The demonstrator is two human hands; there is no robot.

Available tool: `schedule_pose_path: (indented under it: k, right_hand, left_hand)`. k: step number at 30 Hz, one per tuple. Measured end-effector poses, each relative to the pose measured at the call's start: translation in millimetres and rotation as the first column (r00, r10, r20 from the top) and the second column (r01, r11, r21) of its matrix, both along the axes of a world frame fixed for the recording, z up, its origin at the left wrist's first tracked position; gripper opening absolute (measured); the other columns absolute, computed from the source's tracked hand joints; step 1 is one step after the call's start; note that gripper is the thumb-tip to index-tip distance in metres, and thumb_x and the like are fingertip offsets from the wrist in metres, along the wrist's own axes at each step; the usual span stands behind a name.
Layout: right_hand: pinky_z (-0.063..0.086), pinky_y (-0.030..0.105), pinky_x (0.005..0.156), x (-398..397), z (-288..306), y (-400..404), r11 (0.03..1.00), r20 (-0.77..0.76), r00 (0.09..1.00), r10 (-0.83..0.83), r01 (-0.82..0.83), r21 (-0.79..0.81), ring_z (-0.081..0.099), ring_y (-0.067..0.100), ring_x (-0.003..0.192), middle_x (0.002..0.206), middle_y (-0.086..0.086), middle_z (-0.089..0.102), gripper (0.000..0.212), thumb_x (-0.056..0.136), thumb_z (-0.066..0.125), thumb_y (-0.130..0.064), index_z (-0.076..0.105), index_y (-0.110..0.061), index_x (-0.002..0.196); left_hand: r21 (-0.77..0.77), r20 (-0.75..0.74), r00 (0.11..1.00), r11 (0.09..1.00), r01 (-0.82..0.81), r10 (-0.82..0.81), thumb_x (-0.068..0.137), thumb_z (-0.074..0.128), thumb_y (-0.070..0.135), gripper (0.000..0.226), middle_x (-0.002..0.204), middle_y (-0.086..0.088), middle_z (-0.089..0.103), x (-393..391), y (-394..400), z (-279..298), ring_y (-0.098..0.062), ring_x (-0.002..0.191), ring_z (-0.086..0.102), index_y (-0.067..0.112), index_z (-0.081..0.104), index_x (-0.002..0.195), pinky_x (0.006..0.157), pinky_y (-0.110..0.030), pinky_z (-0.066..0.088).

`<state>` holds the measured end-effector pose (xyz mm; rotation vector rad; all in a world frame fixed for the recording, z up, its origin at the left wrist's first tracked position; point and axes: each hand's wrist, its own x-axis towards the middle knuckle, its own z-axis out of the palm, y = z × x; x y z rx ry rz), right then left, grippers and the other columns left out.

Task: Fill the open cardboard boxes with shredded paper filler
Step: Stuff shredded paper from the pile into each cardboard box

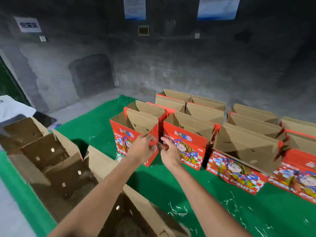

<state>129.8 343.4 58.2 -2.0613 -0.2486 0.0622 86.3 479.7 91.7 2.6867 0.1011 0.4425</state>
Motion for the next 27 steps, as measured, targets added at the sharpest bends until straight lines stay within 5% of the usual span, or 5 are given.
schedule_pose_path:
  k: [6, 9, 15, 22, 27]
  right_hand:
    - [0.042, 0.007, 0.049, 91.8, -30.6, 64.0, 0.996, -0.096, 0.995, -0.019, 0.011, -0.083, 0.057, -0.003, 0.069, 0.137, -0.006, 0.059, 0.043, 0.099, 0.055, -0.038, 0.051, -0.036, 0.142]
    - [0.045, 0.018, 0.068, 118.2, -47.4, 84.0, 0.996, -0.174, 0.984, -0.030, 0.016, -0.082, 0.062, 0.012, 0.092, 0.141, -0.001, 0.056, 0.054, 0.097, 0.056, -0.051, 0.044, -0.032, 0.146]
    - [0.048, 0.026, 0.061, 136.7, -77.5, 99.4, 0.977, -0.266, 0.960, -0.086, 0.029, -0.212, 0.058, 0.009, 0.070, 0.103, -0.004, 0.065, 0.042, 0.094, 0.055, -0.047, 0.047, -0.027, 0.129]
    - [0.040, 0.045, 0.105, 104.2, -64.8, 44.4, 0.974, -0.322, 0.922, -0.213, 0.172, -0.151, 0.047, 0.034, 0.135, 0.151, 0.011, 0.045, 0.089, 0.088, 0.046, -0.076, 0.032, -0.017, 0.153]
    - [0.051, 0.037, 0.089, 70.9, -48.7, -53.4, 0.943, -0.391, 0.859, -0.329, 0.281, -0.178, 0.063, 0.034, 0.113, 0.127, 0.019, 0.064, 0.050, 0.093, 0.066, -0.036, 0.053, -0.003, 0.129]
  left_hand:
    - [0.422, -0.259, 0.963, 0.905, 0.046, 0.071, 0.086, 0.059, 0.017, 0.063, 0.147, -0.004, 0.042, 93.9, 69.9, -23.0, -0.026, 0.139, 0.032, 0.019, 0.037, 0.145, 0.118, -0.049, 0.019]
    - [0.501, -0.408, 0.907, 0.856, 0.126, 0.106, 0.087, 0.057, 0.008, 0.067, 0.152, -0.004, 0.039, 122.0, 91.6, -36.8, -0.025, 0.144, 0.028, 0.019, 0.034, 0.149, 0.121, -0.053, 0.012]
    - [0.481, -0.425, 0.903, 0.861, 0.168, 0.062, 0.090, 0.049, 0.007, 0.039, 0.122, -0.007, 0.066, 145.9, 98.2, -53.9, -0.025, 0.124, 0.054, 0.017, 0.062, 0.126, 0.116, -0.043, 0.023]
    - [0.495, -0.473, 0.874, 0.788, 0.366, -0.110, 0.095, 0.046, 0.011, 0.034, 0.126, -0.008, 0.063, 103.6, 32.7, -50.7, -0.026, 0.121, 0.057, 0.014, 0.059, 0.125, 0.112, -0.040, 0.030]
    - [0.348, -0.488, 0.830, 0.811, 0.470, -0.271, 0.089, 0.051, 0.007, 0.037, 0.125, -0.014, 0.062, 57.2, -72.4, -36.0, -0.030, 0.117, 0.059, 0.011, 0.058, 0.125, 0.101, -0.038, 0.044]
